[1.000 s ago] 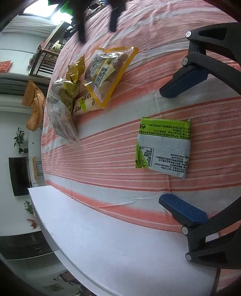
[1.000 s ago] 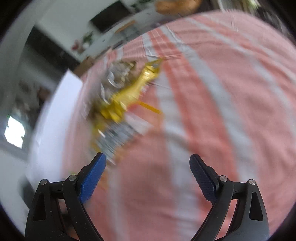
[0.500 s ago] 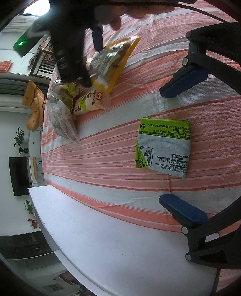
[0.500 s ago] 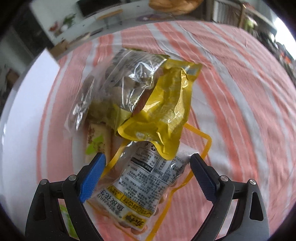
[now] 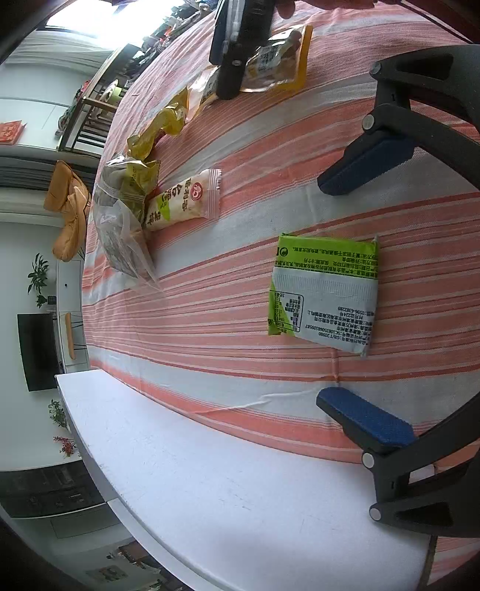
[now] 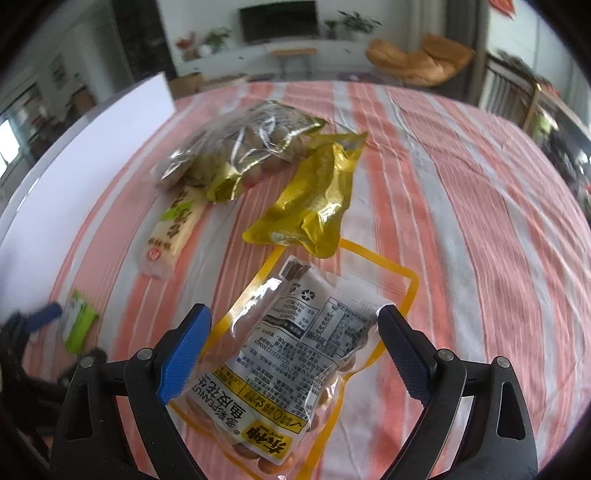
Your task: Organize snacks
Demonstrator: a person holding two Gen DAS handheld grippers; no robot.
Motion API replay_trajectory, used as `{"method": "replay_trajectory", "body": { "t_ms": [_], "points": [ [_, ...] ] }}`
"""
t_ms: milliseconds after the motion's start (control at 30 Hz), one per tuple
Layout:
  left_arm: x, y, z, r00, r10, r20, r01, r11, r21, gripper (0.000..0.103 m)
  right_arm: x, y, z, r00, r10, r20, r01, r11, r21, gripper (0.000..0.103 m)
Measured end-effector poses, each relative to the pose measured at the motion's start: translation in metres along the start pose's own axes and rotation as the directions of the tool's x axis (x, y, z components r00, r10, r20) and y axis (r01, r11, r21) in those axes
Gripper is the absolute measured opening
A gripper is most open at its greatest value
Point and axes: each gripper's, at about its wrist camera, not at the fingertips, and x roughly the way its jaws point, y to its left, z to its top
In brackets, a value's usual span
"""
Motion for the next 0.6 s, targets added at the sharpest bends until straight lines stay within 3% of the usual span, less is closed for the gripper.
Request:
{"method": "replay_trajectory", "body": {
  "t_ms": [267, 433, 600],
  "points": [
    [0.000, 0.000, 0.000, 1.000, -0.001, 0.000, 0.001, 1.000, 0.000, 0.103, 0.004, 0.014, -0.013, 0.992, -0.070, 0.100, 0.080, 0.992, -0.095, 0.094],
    [0.000, 0.000, 0.000, 1.000, -0.001, -0.001, 0.001, 1.000, 0.000, 0.103, 0.005, 0.015, -0.010, 0.991, -0.087, 0.100, 0.097, 0.989, -0.108, 0.094],
    [0.000, 0.000, 0.001, 1.000, 0.000, 0.000, 0.000, 1.000, 0.000, 0.103, 0.009, 0.026, -0.010, 0.983, -0.149, 0.106, 0.165, 0.973, -0.162, 0.094]
  ]
}}
